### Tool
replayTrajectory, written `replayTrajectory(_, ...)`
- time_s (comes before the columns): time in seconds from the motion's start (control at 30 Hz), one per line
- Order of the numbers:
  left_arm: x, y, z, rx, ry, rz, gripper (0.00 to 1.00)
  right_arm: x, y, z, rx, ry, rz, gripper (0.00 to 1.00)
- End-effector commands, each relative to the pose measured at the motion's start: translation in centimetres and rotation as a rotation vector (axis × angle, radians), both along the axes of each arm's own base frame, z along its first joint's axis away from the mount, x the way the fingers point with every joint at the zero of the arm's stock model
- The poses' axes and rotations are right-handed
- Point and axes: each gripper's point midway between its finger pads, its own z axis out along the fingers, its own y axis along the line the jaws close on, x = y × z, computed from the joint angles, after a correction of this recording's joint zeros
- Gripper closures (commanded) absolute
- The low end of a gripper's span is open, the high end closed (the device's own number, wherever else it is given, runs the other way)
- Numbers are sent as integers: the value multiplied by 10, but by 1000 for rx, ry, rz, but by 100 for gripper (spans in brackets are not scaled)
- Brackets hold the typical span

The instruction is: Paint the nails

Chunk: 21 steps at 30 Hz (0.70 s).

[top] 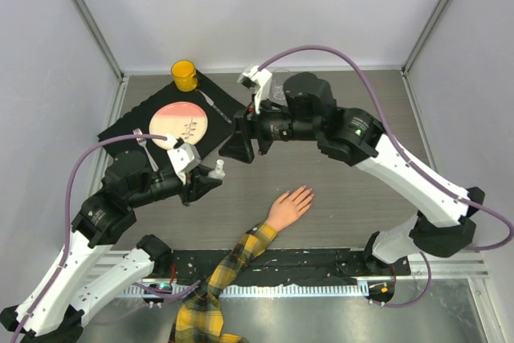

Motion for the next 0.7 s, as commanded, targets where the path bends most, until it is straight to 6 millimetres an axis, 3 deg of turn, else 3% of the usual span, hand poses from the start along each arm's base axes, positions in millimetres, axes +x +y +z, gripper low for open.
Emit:
replayTrajectory(0.0, -6, -1, 6, 24, -55, -59, 100, -11, 1, -26, -151, 39, 51, 34)
replayTrajectory(0.33, -7, -2, -2, 42, -54, -80, 100, -22, 16, -51, -218, 84, 134, 43)
replayTrajectory(0.67, -8, -4, -6, 44, -34, -92, 100, -26, 30, -58, -223, 85, 157, 52)
